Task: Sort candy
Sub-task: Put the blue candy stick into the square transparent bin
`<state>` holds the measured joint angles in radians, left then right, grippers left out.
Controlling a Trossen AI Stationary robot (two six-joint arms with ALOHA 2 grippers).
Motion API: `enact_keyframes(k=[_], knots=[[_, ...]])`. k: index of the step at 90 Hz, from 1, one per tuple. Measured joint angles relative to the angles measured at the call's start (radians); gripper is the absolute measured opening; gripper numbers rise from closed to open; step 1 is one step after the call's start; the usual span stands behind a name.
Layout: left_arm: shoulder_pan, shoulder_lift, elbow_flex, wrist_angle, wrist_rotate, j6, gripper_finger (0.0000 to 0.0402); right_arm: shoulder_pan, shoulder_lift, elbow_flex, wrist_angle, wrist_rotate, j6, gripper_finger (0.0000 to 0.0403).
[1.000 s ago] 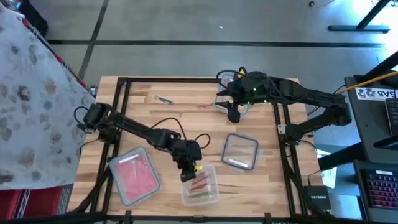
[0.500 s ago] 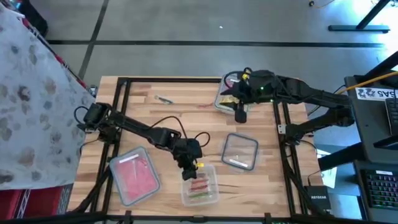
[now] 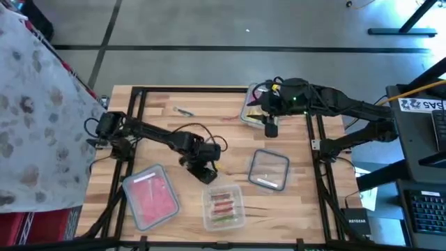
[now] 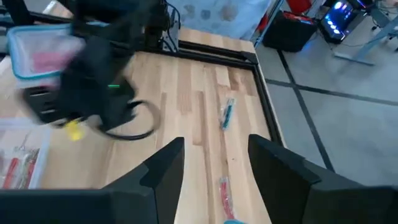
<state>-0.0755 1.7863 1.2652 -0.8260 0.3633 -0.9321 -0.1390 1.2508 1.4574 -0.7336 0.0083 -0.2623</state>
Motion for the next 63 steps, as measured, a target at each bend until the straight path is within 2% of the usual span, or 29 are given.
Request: enact_keyframes(k=[13,21,30,44,63], knots=[[0.132,0.000,0.000,-0.197,-0.120,0.149,0.0135,0.000,-0.001,0.000,-0.026,0.042,0.067,0.0165],[0.227,0.000,0.000,-0.244,-0.186,0.269,0.0135,0.000,-0.001,0.000,-0.026,0.061,0.127,0.0165],[0.338,0.000,0.000,-0.235,-0.273,0.353,0.0135,0.000,-0.001,0.000,-0.019,0.089,0.131,0.0165],[0.507,0.000,0.000,-0.216,-0.375,0.498,0.0135,0.000,0.009,0.000,0.089,0.276,0.224,0.0165],[0.694,0.000,0.000,-0.112,-0.365,0.837,0.0162,-0.001,0.029,0.000,0.276,0.409,0.323,0.0165]])
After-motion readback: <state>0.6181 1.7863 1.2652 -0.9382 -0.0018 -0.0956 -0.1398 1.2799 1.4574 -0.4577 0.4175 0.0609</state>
